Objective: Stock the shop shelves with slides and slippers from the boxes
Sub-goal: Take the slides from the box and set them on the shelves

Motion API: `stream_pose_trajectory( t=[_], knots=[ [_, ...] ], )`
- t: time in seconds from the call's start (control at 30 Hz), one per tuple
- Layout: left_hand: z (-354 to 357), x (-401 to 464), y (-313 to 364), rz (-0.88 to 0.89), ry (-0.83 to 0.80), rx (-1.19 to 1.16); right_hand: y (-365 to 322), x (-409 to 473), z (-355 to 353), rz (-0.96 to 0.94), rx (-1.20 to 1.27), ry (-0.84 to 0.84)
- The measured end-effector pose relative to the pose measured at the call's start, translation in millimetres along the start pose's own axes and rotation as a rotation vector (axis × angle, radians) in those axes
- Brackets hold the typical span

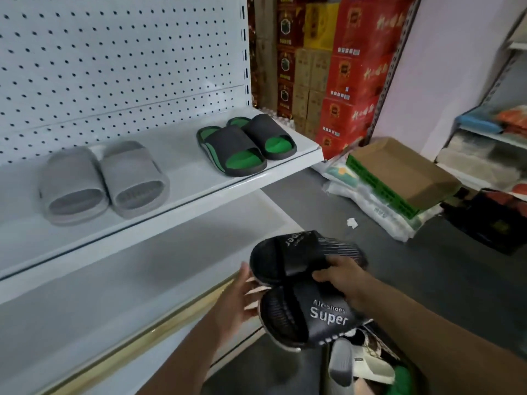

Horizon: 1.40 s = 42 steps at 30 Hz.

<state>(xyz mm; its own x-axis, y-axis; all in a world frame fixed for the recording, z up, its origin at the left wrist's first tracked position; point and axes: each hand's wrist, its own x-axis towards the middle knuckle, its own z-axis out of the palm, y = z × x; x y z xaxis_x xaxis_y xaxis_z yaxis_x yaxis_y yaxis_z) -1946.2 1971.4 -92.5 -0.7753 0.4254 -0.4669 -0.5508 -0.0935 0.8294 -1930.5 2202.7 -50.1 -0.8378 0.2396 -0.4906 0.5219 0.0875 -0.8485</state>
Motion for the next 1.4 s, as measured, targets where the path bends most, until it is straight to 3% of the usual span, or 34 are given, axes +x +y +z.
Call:
stream_pose_trajectory(
  t=[0.07, 0.13, 0.2, 0.33, 0.5, 0.73, 0.83, 1.07, 1.27, 1.4],
  knots=[
    [4.3, 13.5, 9.4, 0.038, 0.023, 0.069, -8.1, 17.1, -10.1, -0.097, -0.356, -0.119],
    [7.9, 28.3, 14.4, 0.047, 0.176, 0.132, -19.6, 37.8, -14.0, -0.172, -0.594, -0.227],
    [4.2, 43.7, 15.2, 0.008, 0.316, 0.156, -28.2, 61.6, -12.9, -0.236, -0.750, -0.320],
    [-17.4, 62.3, 9.6, -0.001, 0.305, 0.108, -45.1, 113.3, -0.7, -0.325, -0.929, -0.421],
    [-42.5, 97.8, -4.2, 0.010, 0.474, -0.040, -57.5, 172.6, 30.1, -0.388, -0.967, -0.469],
    [-72.4, 173.2, -11.3, 0.017, 0.735, -0.153, -76.5, 236.7, 65.0, -0.704, -1.511, -0.348],
    [-72.5, 201.8, -6.4, 0.023, 0.799, -0.188, -81.1, 261.3, 79.7, -0.701, -1.533, -0.350],
    [-77.5, 250.7, -3.4, 0.026, 0.900, 0.060, -82.1, 311.0, 94.0, -0.733, -1.491, -0.386],
    [-89.5, 269.2, -13.1, -0.072, 0.864, 0.275, -70.4, 309.7, 90.5, -0.744, -1.367, -0.382],
    [-81.9, 263.6, -8.6, -0.049, 0.907, 0.279, -60.5, 312.2, 84.3, -0.747, -1.293, -0.348]
  ],
)
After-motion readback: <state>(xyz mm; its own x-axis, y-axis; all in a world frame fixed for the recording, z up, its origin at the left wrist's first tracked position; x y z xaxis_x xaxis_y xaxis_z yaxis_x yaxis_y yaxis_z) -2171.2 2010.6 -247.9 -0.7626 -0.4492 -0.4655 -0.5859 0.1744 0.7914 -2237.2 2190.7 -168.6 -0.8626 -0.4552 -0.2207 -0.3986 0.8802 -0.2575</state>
